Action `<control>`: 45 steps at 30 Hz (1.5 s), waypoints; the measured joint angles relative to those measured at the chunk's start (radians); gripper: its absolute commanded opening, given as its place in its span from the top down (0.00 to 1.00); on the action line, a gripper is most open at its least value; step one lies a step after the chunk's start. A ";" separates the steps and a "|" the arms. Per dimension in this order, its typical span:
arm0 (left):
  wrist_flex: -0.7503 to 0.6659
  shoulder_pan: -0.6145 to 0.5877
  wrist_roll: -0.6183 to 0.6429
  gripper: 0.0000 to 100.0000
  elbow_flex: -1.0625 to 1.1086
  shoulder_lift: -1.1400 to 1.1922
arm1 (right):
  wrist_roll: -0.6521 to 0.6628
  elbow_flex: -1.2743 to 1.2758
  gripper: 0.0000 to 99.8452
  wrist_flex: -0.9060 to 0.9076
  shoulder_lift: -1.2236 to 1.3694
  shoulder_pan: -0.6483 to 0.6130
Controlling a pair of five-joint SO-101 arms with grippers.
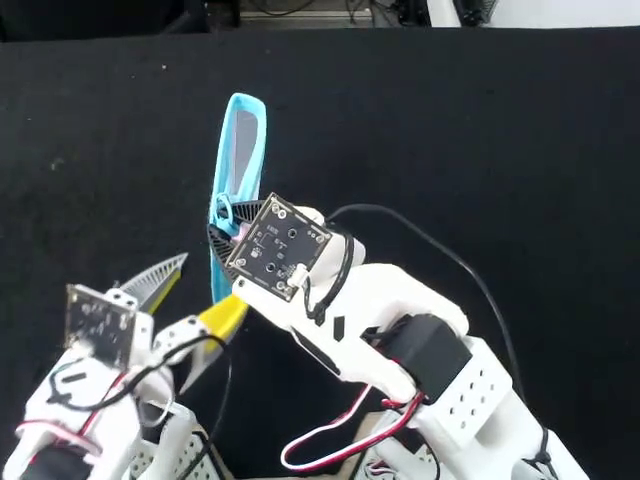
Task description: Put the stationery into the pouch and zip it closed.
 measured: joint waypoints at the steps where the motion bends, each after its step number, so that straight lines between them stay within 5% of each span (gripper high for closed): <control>1: -0.035 -0.005 0.000 0.72 0.032 0.000 | 0.000 0.000 0.99 0.000 0.000 0.000; 7: -0.256 -0.018 0.000 0.72 0.213 0.002 | 0.000 0.000 0.99 0.000 0.000 0.000; 14: -0.290 -0.017 -0.046 0.98 0.245 0.002 | 0.000 0.000 0.99 0.000 0.000 0.000; 28: -0.253 -0.012 -0.094 0.97 0.239 0.002 | -0.012 0.000 0.99 -0.006 0.002 0.061; 45: -0.066 -0.012 -0.230 0.97 0.150 -0.003 | -0.129 0.121 0.99 -0.269 0.017 0.252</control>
